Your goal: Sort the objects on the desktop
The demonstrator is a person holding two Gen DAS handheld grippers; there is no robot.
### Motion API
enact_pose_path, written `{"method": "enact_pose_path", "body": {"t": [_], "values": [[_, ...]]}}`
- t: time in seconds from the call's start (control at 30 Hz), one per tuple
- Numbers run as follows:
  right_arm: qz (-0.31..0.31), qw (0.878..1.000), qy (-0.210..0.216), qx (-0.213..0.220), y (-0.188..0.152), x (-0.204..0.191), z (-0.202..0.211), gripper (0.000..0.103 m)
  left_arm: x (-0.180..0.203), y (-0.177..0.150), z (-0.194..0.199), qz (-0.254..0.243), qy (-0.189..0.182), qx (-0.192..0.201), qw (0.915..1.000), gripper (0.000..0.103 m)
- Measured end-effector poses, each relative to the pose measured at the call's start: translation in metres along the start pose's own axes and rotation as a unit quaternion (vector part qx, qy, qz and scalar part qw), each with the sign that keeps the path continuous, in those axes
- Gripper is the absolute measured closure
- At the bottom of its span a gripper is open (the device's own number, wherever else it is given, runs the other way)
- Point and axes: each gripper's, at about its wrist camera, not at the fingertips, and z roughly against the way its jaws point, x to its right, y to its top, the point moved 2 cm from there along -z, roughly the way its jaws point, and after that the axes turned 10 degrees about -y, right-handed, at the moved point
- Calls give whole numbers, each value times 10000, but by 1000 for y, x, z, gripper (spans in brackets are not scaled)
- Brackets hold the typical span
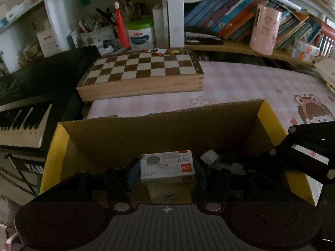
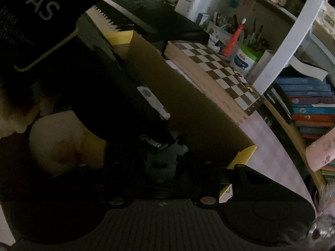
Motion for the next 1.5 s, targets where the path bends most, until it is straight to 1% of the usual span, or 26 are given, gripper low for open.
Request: {"method": "enact_pose_path", "body": {"t": [0.07, 0.1, 0.13, 0.23, 0.3, 0.4, 0.47, 0.7, 0.8, 1.1, 1.3, 1.43, 1.5], "values": [[-56, 10000, -23, 36, 0, 2, 2, 62, 1, 1, 1, -35, -18, 50, 10000, 43], [-74, 9999, -22, 72, -1, 2, 3, 62, 2, 0, 4, -67, 0, 100, 9999, 36], [-69, 9999, -11, 103, -1, 2, 5, 60, 3, -1, 7, -107, 43, 164, 9998, 31], [-88, 9997, -83, 212, -3, 2, 14, 56, 9, -2, 16, -240, 61, 291, 9993, 28], [-147, 9995, -123, 265, -4, 4, 20, 55, 13, -4, 26, -314, 76, 417, 9986, 23], [-311, 9988, -217, 324, -8, 8, 30, 55, 20, -6, 41, -427, 138, 620, 9971, 21], [-448, 9978, -259, 409, -10, 11, 40, 55, 24, -8, 51, -455, 167, 769, 9959, 18], [-1035, 9907, -537, 705, -20, 16, 79, 53, 37, -22, 96, -475, 178, 1323, 9899, 15], [-1275, 9862, -686, 807, -28, 16, 97, 53, 43, -32, 115, -428, 180, 1534, 9871, 12], [-2052, 9666, -1121, 1051, -63, 10, 155, 53, 61, -77, 171, -354, 314, 2067, 9773, 11], [-2379, 9559, -1301, 1130, -90, -5, 192, 53, 71, -111, 197, -205, 356, 2272, 9730, 10], [-2656, 9467, -1413, 1151, -108, -14, 213, 53, 79, -133, 205, -174, 389, 2306, 9721, 10], [-2816, 9413, -1469, 1144, -119, -19, 223, 51, 84, -144, 207, -175, 417, 2298, 9722, 10]]}}
